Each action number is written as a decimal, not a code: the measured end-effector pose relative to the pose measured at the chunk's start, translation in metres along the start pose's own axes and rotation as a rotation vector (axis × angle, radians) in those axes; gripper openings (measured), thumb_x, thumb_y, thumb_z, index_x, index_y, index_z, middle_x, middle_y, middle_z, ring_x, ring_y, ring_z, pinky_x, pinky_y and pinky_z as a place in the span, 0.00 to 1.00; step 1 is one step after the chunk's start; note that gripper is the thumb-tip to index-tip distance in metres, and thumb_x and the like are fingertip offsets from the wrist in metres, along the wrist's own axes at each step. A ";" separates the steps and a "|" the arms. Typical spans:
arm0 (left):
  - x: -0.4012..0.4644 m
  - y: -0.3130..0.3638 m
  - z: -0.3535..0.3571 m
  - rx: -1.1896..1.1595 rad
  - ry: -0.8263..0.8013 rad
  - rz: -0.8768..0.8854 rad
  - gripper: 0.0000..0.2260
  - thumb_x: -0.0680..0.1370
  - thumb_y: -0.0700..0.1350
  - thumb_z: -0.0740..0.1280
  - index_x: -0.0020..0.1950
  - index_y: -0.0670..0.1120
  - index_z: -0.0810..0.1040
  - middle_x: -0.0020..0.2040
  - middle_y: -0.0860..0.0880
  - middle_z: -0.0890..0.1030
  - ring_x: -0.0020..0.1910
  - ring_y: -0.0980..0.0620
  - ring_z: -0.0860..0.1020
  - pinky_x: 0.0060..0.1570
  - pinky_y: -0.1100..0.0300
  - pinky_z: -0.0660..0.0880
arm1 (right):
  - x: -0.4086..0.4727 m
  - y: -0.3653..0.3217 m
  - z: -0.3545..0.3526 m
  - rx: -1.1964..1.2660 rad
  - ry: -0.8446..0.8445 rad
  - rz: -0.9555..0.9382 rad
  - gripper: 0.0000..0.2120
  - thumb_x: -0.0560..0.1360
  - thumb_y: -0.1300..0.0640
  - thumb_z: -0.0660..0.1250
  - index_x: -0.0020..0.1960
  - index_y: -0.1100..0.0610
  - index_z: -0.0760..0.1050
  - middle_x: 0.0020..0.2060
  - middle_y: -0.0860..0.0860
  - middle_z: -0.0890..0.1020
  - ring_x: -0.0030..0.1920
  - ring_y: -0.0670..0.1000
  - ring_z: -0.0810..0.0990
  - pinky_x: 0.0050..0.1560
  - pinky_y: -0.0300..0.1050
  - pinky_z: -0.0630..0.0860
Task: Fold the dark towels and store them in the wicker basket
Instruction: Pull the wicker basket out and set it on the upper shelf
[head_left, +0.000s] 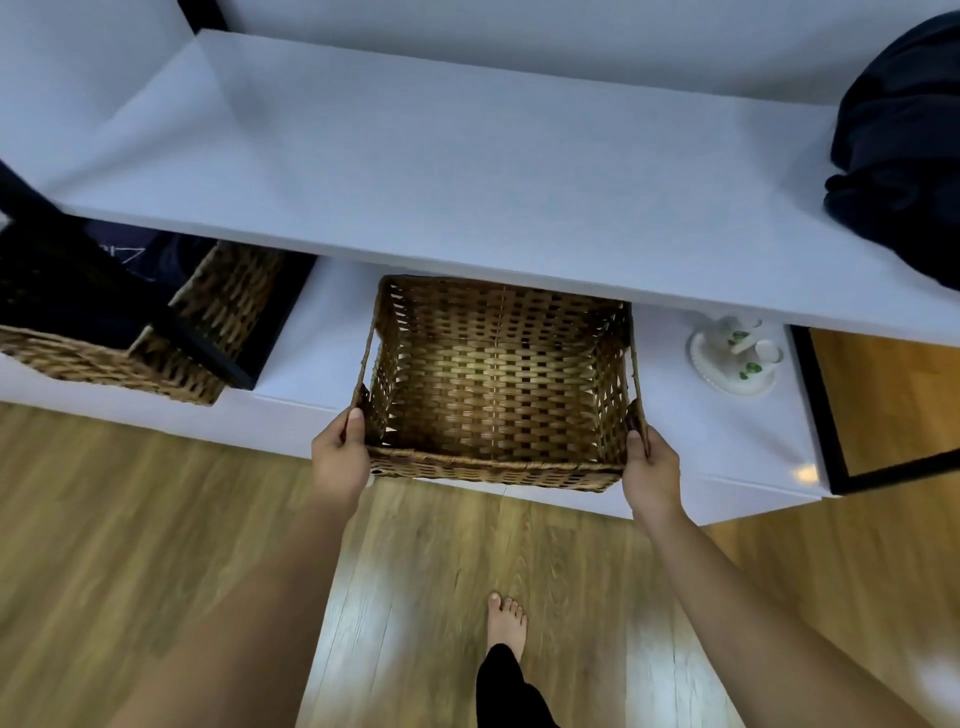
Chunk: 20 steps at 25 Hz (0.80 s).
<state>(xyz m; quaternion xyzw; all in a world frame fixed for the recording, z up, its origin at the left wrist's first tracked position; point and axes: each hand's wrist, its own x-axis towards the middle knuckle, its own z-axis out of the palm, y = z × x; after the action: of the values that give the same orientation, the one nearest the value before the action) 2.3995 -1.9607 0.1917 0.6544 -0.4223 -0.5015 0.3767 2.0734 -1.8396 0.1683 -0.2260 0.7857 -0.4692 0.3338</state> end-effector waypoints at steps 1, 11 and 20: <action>-0.010 0.001 -0.012 -0.021 0.000 0.018 0.14 0.86 0.46 0.57 0.53 0.50 0.83 0.49 0.53 0.85 0.49 0.58 0.81 0.53 0.65 0.75 | -0.015 0.001 0.000 0.008 -0.003 -0.008 0.13 0.86 0.58 0.55 0.60 0.55 0.78 0.51 0.49 0.83 0.56 0.52 0.81 0.61 0.47 0.75; -0.131 0.023 -0.172 -0.228 0.049 0.091 0.11 0.85 0.45 0.62 0.52 0.46 0.84 0.43 0.56 0.85 0.43 0.60 0.82 0.46 0.67 0.77 | -0.218 -0.031 0.008 0.357 0.072 -0.113 0.13 0.84 0.59 0.60 0.64 0.52 0.80 0.52 0.40 0.83 0.57 0.45 0.80 0.68 0.47 0.73; -0.199 0.096 -0.265 -0.494 0.128 0.199 0.15 0.81 0.45 0.67 0.63 0.38 0.81 0.58 0.43 0.83 0.60 0.46 0.80 0.67 0.50 0.74 | -0.339 -0.117 -0.008 0.629 0.019 -0.296 0.15 0.82 0.55 0.62 0.67 0.50 0.79 0.59 0.43 0.84 0.63 0.46 0.80 0.69 0.52 0.74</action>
<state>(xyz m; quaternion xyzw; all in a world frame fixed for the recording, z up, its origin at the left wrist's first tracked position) 2.6130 -1.7918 0.4038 0.5282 -0.3248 -0.5076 0.5982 2.3010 -1.6619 0.3803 -0.2193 0.5643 -0.7339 0.3079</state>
